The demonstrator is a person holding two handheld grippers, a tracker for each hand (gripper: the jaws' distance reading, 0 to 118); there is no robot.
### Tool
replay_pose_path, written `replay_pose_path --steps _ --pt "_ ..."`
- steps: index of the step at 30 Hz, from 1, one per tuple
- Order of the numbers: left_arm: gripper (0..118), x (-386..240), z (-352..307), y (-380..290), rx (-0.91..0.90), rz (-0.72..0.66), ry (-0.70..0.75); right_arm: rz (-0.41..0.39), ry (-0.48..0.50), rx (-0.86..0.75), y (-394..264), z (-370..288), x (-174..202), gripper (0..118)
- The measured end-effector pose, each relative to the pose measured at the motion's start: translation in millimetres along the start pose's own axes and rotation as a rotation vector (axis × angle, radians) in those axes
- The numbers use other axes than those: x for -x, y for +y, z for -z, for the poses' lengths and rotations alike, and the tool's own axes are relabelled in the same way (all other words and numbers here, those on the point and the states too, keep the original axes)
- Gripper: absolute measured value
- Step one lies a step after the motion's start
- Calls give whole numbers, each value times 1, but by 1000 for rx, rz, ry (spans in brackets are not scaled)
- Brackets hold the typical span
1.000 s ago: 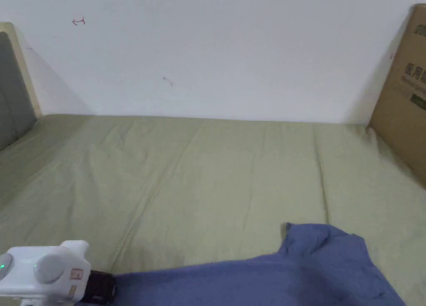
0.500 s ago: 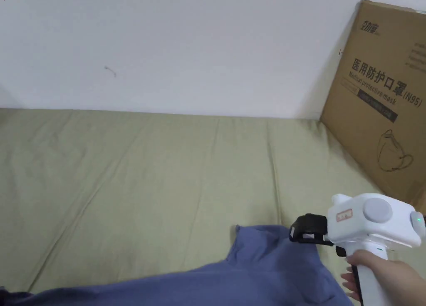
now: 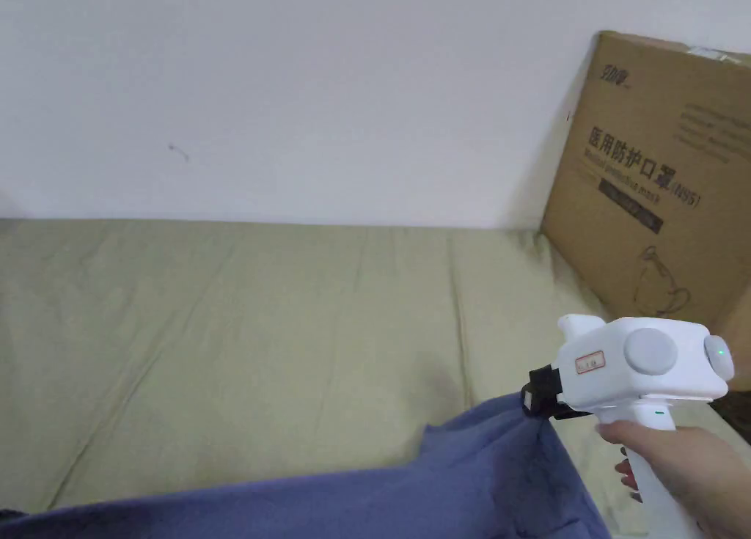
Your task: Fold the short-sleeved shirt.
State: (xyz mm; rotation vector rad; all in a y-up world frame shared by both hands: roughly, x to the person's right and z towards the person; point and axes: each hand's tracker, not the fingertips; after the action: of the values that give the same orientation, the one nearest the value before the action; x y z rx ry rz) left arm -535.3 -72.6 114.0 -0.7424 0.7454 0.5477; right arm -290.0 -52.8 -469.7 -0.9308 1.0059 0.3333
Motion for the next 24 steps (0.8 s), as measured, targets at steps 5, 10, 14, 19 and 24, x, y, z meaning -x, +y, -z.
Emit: replay_pose_path --steps 5,10,14,19,24 --pt "2 -2 -65 22 -129 3 -34 -10 30 -157 -3 -122 0 4" --pt "2 -20 -138 49 -265 59 -42 -22 41 -298 -3 -231 14 4" --pt "2 -38 -186 80 -337 87 -54 -22 37 -380 12 -295 18 4" --pt "2 -53 -229 118 -415 132 -36 -9 30 -486 40 -355 27 4" --pt "2 -72 -257 158 -473 114 -41 -3 9 -564 90 -379 34 4"
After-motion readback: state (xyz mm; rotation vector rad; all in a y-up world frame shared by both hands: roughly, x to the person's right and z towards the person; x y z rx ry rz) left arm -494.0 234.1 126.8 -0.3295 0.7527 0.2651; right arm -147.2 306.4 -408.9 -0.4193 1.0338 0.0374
